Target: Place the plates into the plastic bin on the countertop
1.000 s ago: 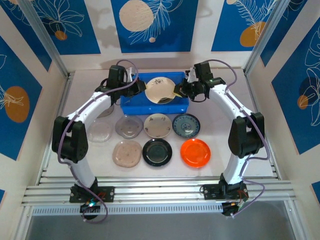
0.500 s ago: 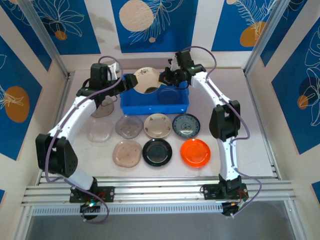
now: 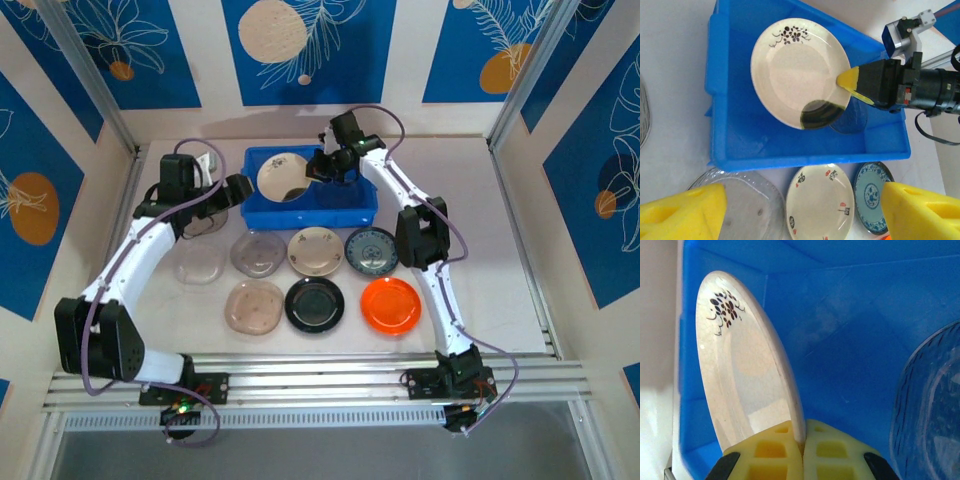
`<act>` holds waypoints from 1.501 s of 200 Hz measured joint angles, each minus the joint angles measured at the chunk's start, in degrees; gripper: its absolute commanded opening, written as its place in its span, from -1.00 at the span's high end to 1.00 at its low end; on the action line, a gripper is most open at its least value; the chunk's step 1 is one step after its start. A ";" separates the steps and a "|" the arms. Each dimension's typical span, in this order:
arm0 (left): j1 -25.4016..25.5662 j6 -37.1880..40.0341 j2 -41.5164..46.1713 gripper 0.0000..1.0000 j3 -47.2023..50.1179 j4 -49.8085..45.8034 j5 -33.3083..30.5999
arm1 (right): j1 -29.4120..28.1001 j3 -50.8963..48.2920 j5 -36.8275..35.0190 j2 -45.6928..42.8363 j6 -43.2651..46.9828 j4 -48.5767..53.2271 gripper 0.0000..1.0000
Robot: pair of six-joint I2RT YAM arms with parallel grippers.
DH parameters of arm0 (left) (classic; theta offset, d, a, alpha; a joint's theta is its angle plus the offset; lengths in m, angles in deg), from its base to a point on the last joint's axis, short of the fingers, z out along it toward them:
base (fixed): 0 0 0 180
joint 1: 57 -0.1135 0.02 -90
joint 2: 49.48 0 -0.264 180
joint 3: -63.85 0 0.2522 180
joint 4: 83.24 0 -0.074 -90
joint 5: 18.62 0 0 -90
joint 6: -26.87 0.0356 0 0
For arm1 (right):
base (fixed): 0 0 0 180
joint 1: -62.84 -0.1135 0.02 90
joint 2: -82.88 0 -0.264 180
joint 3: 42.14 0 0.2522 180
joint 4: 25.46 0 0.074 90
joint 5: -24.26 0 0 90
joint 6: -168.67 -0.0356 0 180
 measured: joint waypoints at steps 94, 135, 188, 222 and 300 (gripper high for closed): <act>-1.70 1.49 1.14 -0.62 1.53 -1.07 -0.35 | -0.28 7.69 -0.22 8.24 0.55 1.70 1.00; -1.88 1.46 1.14 -0.61 1.57 -1.22 -0.35 | -0.55 8.74 -0.22 10.19 0.52 2.54 1.00; -1.99 1.46 0.96 -0.62 1.81 -1.22 -0.35 | -1.14 10.84 -0.07 11.45 -0.15 2.58 0.68; -1.99 1.49 0.90 -0.63 1.95 -1.22 -0.35 | -1.40 11.30 -0.24 11.47 -0.42 2.97 0.41; -2.21 2.34 0.74 -0.69 1.95 -1.22 -0.79 | -1.40 12.83 -2.05 11.63 -0.31 5.95 0.24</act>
